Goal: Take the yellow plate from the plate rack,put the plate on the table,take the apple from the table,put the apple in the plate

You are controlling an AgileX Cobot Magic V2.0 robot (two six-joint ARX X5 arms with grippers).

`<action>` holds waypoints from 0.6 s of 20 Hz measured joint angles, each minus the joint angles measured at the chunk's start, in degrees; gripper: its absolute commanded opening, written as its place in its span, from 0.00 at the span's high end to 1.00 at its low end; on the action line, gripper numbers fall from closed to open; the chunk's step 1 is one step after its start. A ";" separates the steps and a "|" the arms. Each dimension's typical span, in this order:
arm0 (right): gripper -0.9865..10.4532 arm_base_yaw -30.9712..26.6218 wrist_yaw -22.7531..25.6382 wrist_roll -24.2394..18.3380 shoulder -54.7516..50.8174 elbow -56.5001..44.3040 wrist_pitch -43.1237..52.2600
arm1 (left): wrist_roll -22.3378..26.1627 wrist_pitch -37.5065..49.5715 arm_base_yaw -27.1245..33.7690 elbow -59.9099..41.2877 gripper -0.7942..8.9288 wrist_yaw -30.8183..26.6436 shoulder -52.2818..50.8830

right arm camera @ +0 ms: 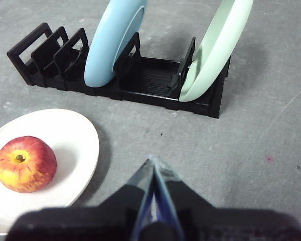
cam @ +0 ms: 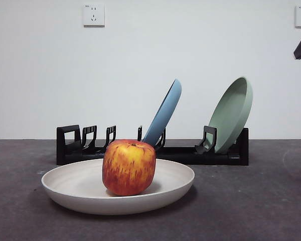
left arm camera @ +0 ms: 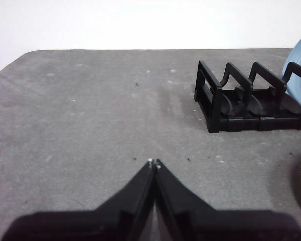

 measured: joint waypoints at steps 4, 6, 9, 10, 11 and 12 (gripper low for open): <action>0.91 0.00 0.00 0.00 0.00 0.00 0.00 | -0.02 0.00 0.00 0.00 0.92 -0.02 0.00; 0.91 0.00 0.00 0.00 0.00 0.00 0.00 | 0.00 0.00 0.00 0.00 0.92 0.00 0.00; 0.91 0.00 0.00 0.00 0.00 0.00 0.00 | 0.00 0.00 0.00 0.00 0.92 0.00 0.00; 0.92 0.00 0.00 0.00 0.00 0.00 0.00 | 0.00 0.00 0.00 0.00 0.92 0.00 0.00; 0.91 0.00 0.39 -0.09 0.00 0.00 0.02 | 0.00 0.00 0.00 0.00 0.92 0.00 0.00; 0.91 0.00 2.97 -1.09 0.00 0.00 0.04 | -0.02 0.00 0.00 0.00 0.92 0.00 0.00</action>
